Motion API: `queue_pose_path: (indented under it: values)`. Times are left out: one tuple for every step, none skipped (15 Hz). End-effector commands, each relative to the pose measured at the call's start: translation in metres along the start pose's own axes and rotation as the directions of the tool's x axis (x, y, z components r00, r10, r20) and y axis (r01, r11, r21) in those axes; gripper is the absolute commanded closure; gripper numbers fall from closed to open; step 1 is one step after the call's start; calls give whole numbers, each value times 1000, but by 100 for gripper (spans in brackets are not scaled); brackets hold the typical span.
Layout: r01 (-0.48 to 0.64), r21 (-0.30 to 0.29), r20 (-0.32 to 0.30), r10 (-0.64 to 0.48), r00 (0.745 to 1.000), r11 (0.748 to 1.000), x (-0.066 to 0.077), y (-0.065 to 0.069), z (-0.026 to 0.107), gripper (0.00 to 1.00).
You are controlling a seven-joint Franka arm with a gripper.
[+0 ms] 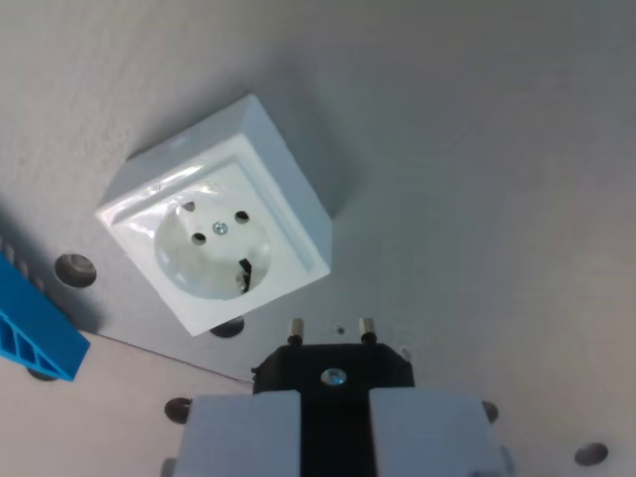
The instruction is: Move above the white socket
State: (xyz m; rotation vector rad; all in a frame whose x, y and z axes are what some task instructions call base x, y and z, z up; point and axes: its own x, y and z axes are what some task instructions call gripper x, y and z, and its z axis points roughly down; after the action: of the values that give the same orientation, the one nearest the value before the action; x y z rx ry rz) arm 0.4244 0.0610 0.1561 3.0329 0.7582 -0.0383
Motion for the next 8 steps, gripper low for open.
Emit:
queue_pose_path:
  values:
    - [266,-77,-71,-272,960,961,-2,-6,16,100]
    - [281,-78,-68,-287,956,956,-2,-9,20,100]
    - [295,-82,-68,-301,951,952,-3,-12,23,100]
    - [305,-85,-71,-311,948,949,-4,-14,26,100]
    - [316,-88,-72,-322,944,945,-5,-16,29,100]
    - [324,-92,-73,-331,941,942,-6,-18,31,100]
    - [329,-96,-73,-336,939,940,-7,-20,33,100]
    - [333,-98,-73,-341,937,938,-8,-23,35,100]
